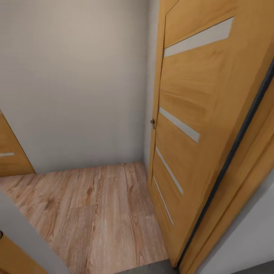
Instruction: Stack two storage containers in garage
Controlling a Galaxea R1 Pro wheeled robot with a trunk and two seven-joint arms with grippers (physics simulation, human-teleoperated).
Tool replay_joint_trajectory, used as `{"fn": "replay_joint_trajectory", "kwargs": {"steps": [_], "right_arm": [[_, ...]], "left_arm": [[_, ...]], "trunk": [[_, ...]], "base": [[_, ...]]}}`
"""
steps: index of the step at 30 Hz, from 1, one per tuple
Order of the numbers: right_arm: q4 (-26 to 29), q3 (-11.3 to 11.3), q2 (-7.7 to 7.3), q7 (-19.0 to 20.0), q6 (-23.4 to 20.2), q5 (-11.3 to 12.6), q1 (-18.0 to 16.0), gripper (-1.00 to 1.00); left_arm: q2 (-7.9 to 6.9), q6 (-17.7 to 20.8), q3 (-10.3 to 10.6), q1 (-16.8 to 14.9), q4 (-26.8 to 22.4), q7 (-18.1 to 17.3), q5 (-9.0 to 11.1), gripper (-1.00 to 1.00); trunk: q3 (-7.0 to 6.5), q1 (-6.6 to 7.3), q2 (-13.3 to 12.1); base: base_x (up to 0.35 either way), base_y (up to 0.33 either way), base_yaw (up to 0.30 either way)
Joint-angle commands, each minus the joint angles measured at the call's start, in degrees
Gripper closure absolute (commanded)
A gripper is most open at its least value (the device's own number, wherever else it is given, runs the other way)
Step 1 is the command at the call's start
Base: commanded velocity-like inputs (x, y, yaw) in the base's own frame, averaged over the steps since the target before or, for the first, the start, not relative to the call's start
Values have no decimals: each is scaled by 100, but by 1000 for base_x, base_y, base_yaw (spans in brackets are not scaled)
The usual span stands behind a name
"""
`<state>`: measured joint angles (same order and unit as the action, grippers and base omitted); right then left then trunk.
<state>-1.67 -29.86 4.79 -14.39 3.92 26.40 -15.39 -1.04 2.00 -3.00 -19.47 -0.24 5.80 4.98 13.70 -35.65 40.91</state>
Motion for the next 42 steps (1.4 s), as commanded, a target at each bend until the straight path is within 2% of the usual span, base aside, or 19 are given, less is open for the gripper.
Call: {"fn": "replay_joint_trajectory", "kwargs": {"steps": [1, 19, 30, 42], "right_arm": [[-18, -47, 5, -2, 36, 59, -7, -100], [-18, -47, 5, -2, 37, 58, -8, -100], [-18, -47, 5, -2, 36, 58, -5, -100], [-18, -47, 5, -2, 33, 58, -5, -100]], "left_arm": [[0, 20, -25, -4, -3, 5, 46, -100], [16, 23, -32, -4, -3, 14, 55, -100], [10, 28, -34, -4, -3, 18, 73, -100], [-7, 28, -34, -4, -3, 10, 80, -100]], "trunk": [[8, -2, 6], [8, -2, 6], [8, -2, 6], [8, -2, 6]], "base": [[58, -14, 269], [5, -1, 256], [0, -138, 20], [80, -10, 0]]}}
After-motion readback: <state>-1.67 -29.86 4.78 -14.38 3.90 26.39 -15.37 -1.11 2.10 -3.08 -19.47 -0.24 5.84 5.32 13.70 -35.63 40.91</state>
